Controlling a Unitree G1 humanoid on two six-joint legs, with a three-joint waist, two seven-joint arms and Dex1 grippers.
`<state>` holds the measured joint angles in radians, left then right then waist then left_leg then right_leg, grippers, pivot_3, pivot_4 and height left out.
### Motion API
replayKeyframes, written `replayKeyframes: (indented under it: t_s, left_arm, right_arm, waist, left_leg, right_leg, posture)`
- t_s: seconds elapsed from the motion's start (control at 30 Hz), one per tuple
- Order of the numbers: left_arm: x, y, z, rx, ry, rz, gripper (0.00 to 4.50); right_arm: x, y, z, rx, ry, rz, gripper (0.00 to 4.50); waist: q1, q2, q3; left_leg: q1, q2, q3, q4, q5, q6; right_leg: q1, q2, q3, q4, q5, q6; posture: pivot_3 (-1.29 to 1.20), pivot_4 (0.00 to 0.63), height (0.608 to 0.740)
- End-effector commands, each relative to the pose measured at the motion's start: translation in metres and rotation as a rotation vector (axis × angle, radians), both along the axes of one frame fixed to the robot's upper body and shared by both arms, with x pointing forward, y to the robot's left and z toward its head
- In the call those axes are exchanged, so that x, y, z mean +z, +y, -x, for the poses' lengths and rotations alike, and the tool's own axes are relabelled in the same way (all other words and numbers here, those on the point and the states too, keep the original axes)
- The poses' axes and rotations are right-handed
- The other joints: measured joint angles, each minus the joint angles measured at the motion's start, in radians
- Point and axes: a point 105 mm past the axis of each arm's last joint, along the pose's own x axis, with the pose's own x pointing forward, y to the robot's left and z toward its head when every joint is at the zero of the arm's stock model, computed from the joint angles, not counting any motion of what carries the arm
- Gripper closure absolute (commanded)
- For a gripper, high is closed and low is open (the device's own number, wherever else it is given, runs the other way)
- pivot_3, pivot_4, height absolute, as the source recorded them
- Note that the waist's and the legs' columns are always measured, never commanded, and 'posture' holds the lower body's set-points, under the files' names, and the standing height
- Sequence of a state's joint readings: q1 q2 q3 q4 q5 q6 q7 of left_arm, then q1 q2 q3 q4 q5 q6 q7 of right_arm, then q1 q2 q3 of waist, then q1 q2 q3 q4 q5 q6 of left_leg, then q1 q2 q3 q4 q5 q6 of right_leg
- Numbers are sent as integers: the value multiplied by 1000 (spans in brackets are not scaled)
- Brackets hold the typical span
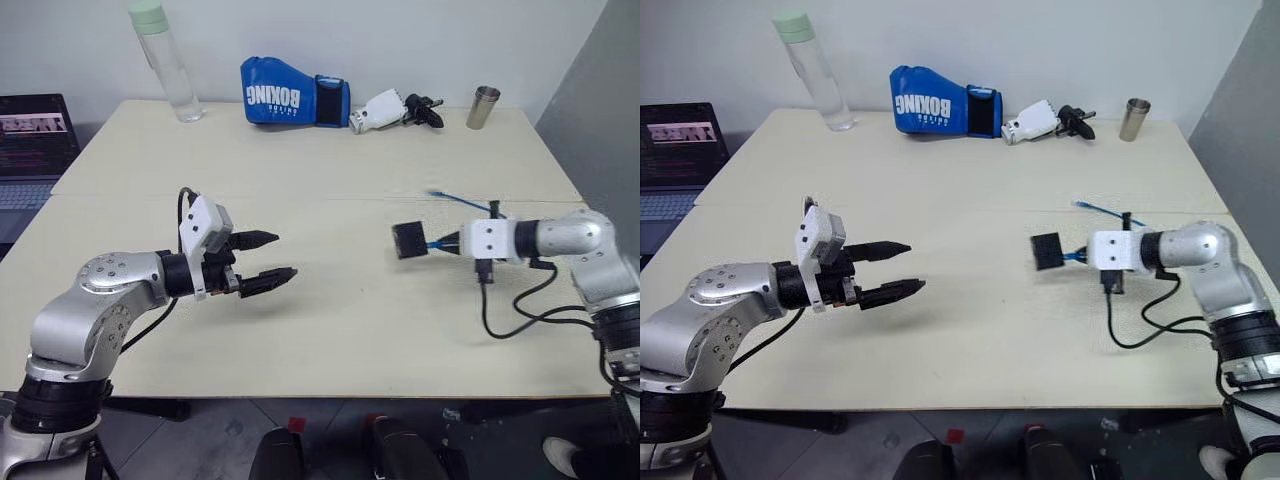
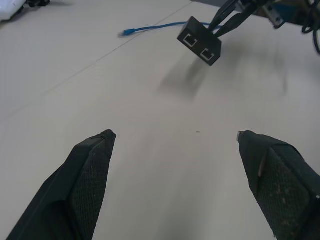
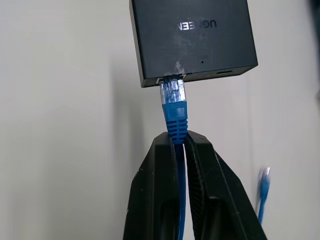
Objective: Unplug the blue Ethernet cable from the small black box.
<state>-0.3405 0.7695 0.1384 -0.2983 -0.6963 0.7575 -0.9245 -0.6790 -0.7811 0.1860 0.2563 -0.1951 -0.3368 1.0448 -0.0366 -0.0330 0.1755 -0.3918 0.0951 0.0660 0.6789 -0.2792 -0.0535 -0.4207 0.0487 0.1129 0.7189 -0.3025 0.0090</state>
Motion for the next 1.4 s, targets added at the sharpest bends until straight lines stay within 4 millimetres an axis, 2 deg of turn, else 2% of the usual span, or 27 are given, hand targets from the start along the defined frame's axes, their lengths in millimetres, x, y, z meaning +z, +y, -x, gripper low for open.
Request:
replayKeyframes:
  t_s: [0.03,0.2,0.33,0.47,0.93,1.0,1.03,1.1,1.4]
  left_arm:
    - [15,-7,7,-55,51,109,317]
    - [12,-18,8,-95,120,139,317]
    - [16,-27,-2,-87,154,227,317]
    - [7,-35,-9,-74,161,234,317]
    - [7,-51,-32,-24,147,340,317]
    - [6,-53,-33,-26,152,349,691]
    - [6,-54,-34,-26,153,351,741]
    - [6,-55,-35,-30,159,361,1265]
    - [5,-61,-36,-50,176,376,3047]
  right_arm:
    - [21,23,2,84,-178,22,4457]
    - [28,48,6,172,-264,43,4457]
    - [40,70,10,230,-324,24,4457]
    - [41,83,15,260,-323,1,4457]
    - [42,97,18,277,-304,-28,4457]
    - [42,97,19,277,-302,-29,4500]
    - [42,97,19,277,-301,-29,4500]
    - [43,97,19,280,-303,-28,4500]
    - [44,99,20,292,-320,-12,4500]
  waist:
    - [2,0,0]
    - [2,0,0]
    - [3,0,0]
    - [4,0,0]
    - [5,0,0]
    - [4,0,0]
    - [4,0,0]
    - [4,0,0]
    - [4,0,0]
  left_leg:
    - [-1,0,-1,0,0,0]
    - [-1,0,-3,0,0,-1]
    - [-1,0,-4,1,1,-1]
    - [-2,0,-7,1,1,-2]
    - [-4,0,-8,1,1,-2]
    - [-4,0,-8,1,1,-2]
    - [-4,0,-8,1,1,-2]
    - [-4,0,-8,1,1,-2]
    - [-4,0,-8,1,1,-3]
  right_leg:
    - [0,0,0,0,0,0]
    - [0,0,-1,0,0,0]
    - [0,0,-6,0,0,0]
    - [1,0,-10,0,0,0]
    - [1,-1,-11,0,0,-1]
    - [1,-1,-12,0,0,-1]
    - [1,-1,-12,0,0,-1]
    - [1,-1,-12,0,0,-1]
    - [1,-1,-12,0,0,-1]
  posture:
    - [0,150,740]
    - [0,150,740]
    - [0,150,740]
    - [0,150,740]
    - [0,150,740]
    - [0,150,740]
    - [0,150,740]
    - [0,150,740]
    - [0,150,740]
